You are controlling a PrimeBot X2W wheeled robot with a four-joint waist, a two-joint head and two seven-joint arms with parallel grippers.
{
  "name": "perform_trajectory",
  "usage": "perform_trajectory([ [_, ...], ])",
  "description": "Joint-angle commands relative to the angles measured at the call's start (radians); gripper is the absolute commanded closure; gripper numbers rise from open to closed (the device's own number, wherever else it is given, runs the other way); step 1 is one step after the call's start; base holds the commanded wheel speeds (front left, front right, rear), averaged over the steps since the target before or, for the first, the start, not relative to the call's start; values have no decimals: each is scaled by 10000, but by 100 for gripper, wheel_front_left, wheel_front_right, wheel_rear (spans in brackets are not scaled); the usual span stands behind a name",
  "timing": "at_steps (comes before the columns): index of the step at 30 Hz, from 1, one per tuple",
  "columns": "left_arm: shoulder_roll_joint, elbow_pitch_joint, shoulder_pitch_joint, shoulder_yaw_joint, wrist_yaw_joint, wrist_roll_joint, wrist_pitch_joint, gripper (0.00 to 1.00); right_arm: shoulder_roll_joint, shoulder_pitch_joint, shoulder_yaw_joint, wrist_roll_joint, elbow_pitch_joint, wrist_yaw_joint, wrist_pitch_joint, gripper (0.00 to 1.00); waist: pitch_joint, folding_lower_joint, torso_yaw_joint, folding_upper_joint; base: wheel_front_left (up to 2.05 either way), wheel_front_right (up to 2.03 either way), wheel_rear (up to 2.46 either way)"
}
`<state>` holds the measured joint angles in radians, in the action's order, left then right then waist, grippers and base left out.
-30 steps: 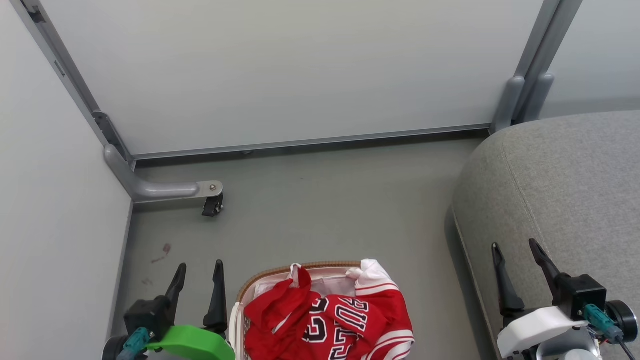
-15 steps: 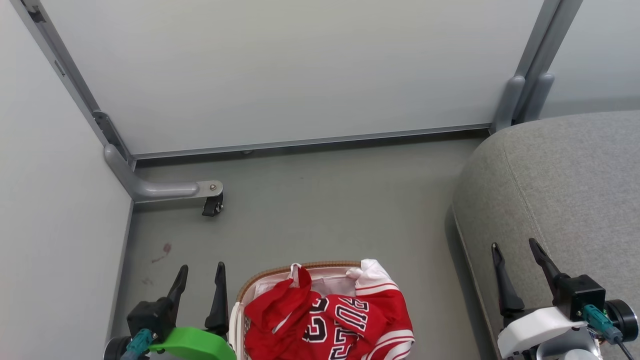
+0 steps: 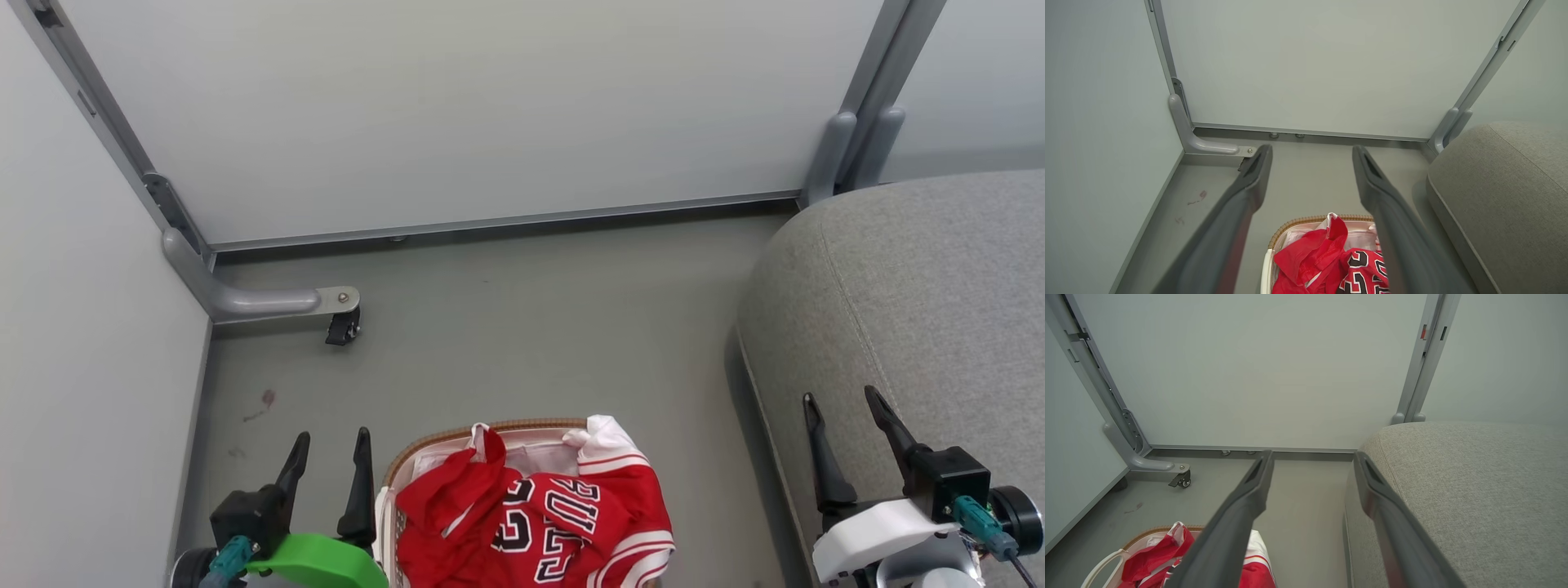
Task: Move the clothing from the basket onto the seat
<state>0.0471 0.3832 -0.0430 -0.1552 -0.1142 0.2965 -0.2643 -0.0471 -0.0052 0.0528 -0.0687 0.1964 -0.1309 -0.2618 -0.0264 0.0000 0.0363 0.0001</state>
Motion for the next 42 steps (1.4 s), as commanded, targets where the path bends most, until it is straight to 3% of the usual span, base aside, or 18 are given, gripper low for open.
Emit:
perform_trajectory([
  [1,58,4,-214,-34,-19,-92,-4,0,-60,-38,-9,54,-75,3,-49,0,-174,0,-65,-1,0,0,0],
  [7,58,351,-863,-292,-40,-338,-1,0,-59,-530,-102,79,-212,3,-49,0,-1115,0,-329,-1,0,0,0],
  [19,82,2658,-3230,-1026,-91,-1589,1,0,-53,-2004,-541,-191,-482,4,-48,0,-3792,0,-1172,-1,0,0,0],
  [32,670,5420,-5047,-1876,-150,-2471,0,0,-47,-3035,-939,-895,-750,6,-49,0,-5942,0,-2184,-1,0,0,0],
  [42,1217,7232,-6180,-1881,188,-2583,0,0,-45,-3478,-1230,-1434,-932,6,-49,0,-6946,0,-2870,-1,0,0,0],
])
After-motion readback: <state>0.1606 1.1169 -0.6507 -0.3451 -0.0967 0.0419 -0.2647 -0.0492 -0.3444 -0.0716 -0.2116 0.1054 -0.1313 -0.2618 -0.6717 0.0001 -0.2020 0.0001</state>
